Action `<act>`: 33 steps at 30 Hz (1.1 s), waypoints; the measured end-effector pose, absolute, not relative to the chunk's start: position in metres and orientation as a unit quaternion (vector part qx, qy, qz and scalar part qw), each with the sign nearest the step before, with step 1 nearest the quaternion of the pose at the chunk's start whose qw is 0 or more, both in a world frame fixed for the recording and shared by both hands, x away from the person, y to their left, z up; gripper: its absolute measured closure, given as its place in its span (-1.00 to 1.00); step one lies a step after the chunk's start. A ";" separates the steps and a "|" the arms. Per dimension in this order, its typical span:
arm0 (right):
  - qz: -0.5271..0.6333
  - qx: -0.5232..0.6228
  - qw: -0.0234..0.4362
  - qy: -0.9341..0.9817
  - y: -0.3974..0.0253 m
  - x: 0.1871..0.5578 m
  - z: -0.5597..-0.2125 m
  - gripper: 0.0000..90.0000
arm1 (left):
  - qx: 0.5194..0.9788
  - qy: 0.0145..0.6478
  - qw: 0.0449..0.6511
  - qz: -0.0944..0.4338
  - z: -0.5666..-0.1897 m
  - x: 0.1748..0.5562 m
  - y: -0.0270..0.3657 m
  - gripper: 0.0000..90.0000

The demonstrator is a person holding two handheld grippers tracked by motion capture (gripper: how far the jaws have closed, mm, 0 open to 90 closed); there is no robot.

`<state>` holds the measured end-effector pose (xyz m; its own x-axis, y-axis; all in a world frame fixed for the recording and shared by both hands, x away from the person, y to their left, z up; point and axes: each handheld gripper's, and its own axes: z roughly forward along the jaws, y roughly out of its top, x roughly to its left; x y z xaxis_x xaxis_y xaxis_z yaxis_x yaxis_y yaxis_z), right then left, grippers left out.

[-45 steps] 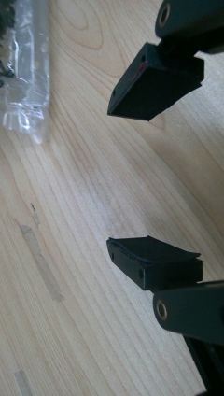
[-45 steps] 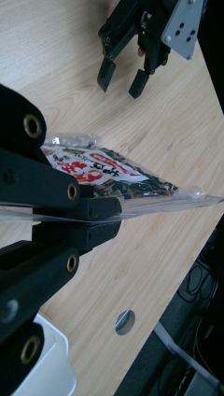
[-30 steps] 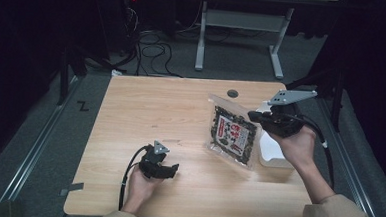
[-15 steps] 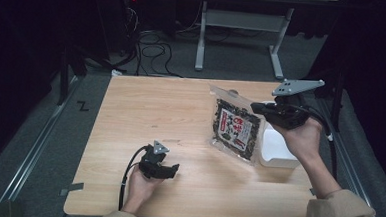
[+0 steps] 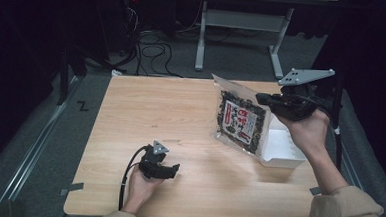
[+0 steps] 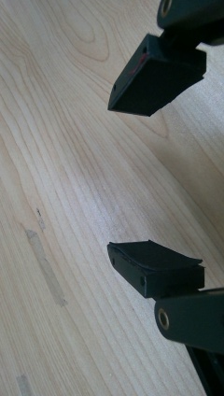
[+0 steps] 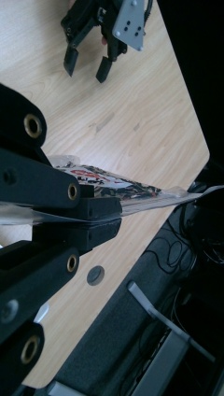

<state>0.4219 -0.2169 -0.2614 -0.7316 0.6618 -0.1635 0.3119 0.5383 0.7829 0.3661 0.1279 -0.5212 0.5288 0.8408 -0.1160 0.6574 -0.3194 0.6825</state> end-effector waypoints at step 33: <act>0.366 0.355 0.286 0.811 -0.264 0.441 -0.244 1.00 | 0.804 0.470 0.343 0.127 -0.523 0.366 0.128 -0.44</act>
